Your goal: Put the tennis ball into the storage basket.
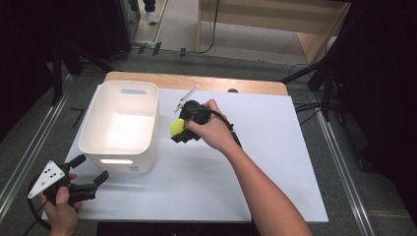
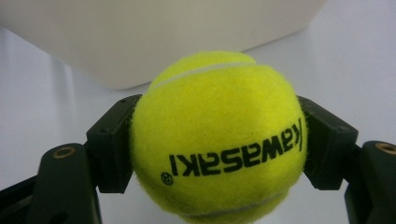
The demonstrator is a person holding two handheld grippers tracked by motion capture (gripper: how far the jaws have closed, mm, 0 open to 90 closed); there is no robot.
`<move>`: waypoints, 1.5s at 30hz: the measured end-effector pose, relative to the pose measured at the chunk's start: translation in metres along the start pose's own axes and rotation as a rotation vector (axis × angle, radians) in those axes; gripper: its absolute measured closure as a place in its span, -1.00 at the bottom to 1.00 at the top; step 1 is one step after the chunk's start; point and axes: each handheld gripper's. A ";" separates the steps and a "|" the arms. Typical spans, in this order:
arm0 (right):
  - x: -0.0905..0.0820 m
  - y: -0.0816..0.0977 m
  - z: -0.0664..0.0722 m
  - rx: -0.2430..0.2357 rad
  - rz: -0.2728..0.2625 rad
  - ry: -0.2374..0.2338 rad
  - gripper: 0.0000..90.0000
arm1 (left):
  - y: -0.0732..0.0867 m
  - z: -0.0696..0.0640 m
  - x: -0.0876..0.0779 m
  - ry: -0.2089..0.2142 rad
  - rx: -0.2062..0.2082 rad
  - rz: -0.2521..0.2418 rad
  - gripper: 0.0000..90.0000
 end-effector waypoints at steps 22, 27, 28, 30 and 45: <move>-0.007 -0.024 0.008 -0.040 -0.005 -0.034 -0.49 | 0.000 -0.001 0.001 0.000 -0.006 -0.003 -1.00; -0.009 -0.029 0.012 -0.043 -0.007 -0.034 -0.49 | 0.000 0.000 0.000 0.000 -0.003 -0.002 -1.00; -0.009 -0.031 0.012 -0.050 -0.006 -0.036 -0.49 | 0.000 0.000 0.000 0.000 -0.004 -0.002 -1.00; -0.010 -0.033 0.013 -0.060 -0.007 -0.039 -0.49 | 0.000 0.000 0.000 0.000 -0.005 -0.001 -1.00; -0.021 -0.050 0.021 -0.086 -0.025 -0.035 -0.49 | 0.000 0.000 0.000 0.001 -0.004 -0.001 -1.00</move>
Point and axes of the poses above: each handheld gripper's, and its own axes: x roughly forward along the jaws, y roughly out of its underside, z roughly to its left, and after that the axes turned 10 degrees about x, right-handed
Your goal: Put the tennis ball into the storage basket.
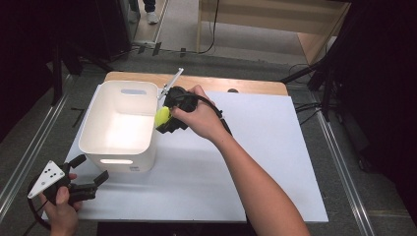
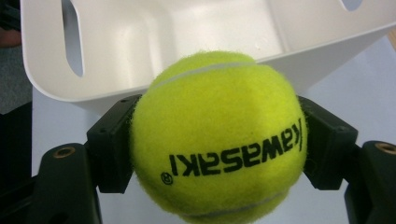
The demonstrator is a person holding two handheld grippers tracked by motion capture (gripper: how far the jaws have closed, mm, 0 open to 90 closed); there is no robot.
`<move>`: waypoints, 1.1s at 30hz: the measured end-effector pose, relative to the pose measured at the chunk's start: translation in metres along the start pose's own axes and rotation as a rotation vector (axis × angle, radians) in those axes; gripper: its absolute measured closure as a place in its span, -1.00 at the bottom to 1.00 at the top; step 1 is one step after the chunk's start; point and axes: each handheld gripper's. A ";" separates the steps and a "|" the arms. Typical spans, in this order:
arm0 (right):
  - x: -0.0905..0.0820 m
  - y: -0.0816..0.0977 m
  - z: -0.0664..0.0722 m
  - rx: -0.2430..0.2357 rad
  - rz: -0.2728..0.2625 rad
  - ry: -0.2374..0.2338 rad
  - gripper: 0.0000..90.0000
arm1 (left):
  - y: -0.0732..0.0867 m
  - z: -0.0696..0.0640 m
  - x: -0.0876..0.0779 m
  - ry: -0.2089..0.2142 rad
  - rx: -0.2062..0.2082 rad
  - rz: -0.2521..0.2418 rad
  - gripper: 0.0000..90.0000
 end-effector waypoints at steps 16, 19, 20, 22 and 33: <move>-0.002 -0.022 0.013 -0.029 0.006 -0.004 -0.49 | 0.000 0.000 0.000 -0.001 0.001 0.001 -1.00; 0.001 -0.025 0.015 -0.038 0.000 -0.008 -0.49 | 0.000 0.000 0.000 0.001 0.003 0.001 -1.00; 0.001 -0.025 0.015 -0.038 0.000 -0.008 -0.49 | 0.000 0.000 0.000 0.001 0.004 0.001 -1.00; 0.002 -0.027 0.017 -0.040 0.006 -0.011 -0.49 | 0.000 0.000 0.000 0.001 0.004 0.000 -1.00; 0.012 -0.039 0.026 -0.067 0.003 -0.025 -0.49 | 0.000 0.000 0.000 0.003 -0.001 -0.006 -1.00</move>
Point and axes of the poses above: each handheld gripper's, and its own axes: x roughly forward along the jaws, y roughly out of its underside, z roughly to its left, and after that the axes turned 10 degrees about x, right-handed
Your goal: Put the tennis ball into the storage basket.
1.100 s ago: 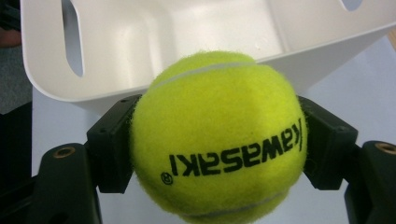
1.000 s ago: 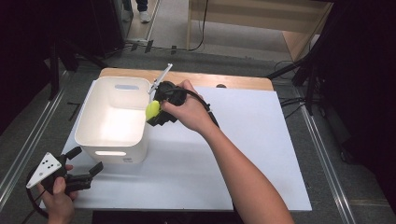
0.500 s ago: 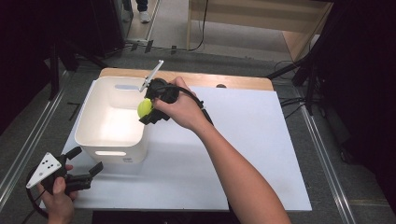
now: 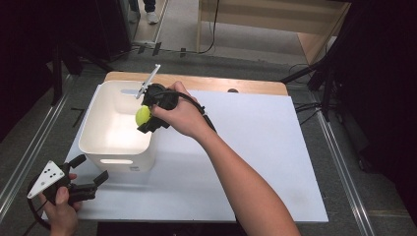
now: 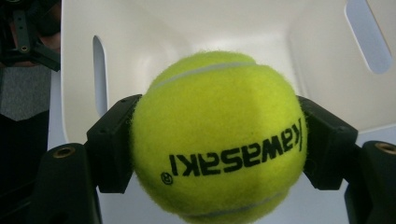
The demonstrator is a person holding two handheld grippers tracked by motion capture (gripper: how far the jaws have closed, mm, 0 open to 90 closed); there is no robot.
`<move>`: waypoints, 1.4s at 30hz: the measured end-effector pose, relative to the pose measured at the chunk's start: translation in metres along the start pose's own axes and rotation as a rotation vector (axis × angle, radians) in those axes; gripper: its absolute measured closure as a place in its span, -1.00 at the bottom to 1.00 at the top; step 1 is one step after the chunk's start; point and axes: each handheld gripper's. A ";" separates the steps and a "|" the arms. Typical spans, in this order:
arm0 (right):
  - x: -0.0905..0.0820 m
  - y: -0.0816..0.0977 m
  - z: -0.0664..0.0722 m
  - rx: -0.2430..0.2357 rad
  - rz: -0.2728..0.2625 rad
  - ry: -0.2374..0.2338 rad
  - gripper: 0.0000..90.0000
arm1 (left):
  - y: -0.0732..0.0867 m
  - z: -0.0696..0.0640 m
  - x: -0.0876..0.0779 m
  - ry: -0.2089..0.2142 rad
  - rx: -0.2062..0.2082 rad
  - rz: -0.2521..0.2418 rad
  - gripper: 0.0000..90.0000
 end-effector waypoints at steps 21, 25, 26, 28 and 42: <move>0.021 -0.011 0.009 -0.016 0.020 -0.010 -0.49 | 0.000 0.000 0.000 0.003 0.003 -0.001 -1.00; 0.026 -0.011 0.009 -0.012 0.024 -0.011 -0.49 | 0.000 0.000 0.000 0.004 0.002 -0.001 -1.00; 0.027 -0.010 0.009 -0.013 0.027 -0.013 -0.49 | 0.000 0.000 0.000 0.004 0.002 -0.001 -1.00; 0.030 -0.009 0.008 -0.009 0.028 -0.014 -0.49 | 0.000 0.000 -0.001 0.004 0.002 -0.001 -1.00; 0.046 -0.003 0.008 -0.012 0.057 -0.004 -0.49 | 0.000 0.000 0.000 0.003 0.004 -0.001 -1.00</move>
Point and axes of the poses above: each handheld gripper's, and its own axes: x roughly forward along the jaws, y roughly out of its underside, z roughly to its left, and after that the axes turned 10 degrees about x, right-handed
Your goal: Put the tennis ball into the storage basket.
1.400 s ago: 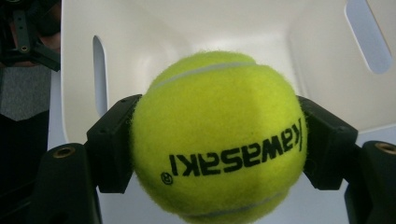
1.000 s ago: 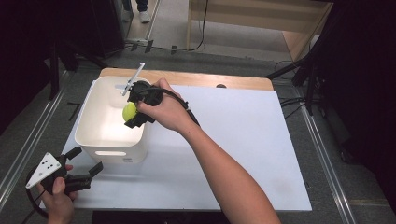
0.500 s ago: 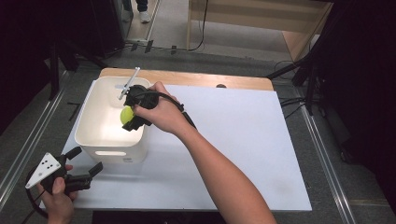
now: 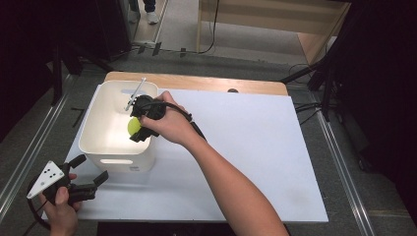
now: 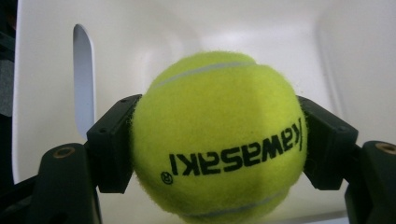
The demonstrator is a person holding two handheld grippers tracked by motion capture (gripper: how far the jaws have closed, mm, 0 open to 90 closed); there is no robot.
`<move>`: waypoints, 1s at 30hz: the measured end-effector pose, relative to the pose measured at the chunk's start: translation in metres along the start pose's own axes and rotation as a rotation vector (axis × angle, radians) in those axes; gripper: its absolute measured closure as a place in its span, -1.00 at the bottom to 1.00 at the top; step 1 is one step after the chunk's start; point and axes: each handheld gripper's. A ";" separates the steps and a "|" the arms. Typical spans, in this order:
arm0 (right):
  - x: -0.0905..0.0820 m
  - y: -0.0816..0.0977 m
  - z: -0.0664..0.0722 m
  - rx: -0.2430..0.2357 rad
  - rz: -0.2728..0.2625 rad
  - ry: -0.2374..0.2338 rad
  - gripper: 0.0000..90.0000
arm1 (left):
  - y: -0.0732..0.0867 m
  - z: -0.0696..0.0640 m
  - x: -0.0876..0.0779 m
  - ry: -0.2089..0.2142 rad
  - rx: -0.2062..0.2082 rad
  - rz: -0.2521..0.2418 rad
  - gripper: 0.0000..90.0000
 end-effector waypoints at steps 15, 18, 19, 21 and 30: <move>0.010 0.005 0.000 0.016 0.008 0.011 -0.50 | 0.000 0.000 0.000 0.000 -0.004 -0.001 -1.00; 0.010 0.006 0.001 0.004 0.005 0.015 -0.53 | 0.000 0.000 0.000 0.000 -0.004 -0.001 -1.00; 0.010 0.006 0.001 0.004 0.005 0.015 -0.53 | 0.000 0.000 0.000 0.000 -0.004 -0.001 -1.00; 0.010 0.006 0.002 0.010 0.003 0.005 -0.71 | 0.000 0.000 0.000 0.000 -0.004 -0.001 -1.00; -0.007 0.006 0.003 0.014 -0.086 0.008 -0.97 | 0.000 0.000 0.000 0.001 -0.004 -0.001 -1.00</move>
Point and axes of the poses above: each handheld gripper's, and its own axes: x roughly forward along the jaws, y roughly out of its underside, z roughly to its left, and after that the axes turned 10 degrees about x, right-handed
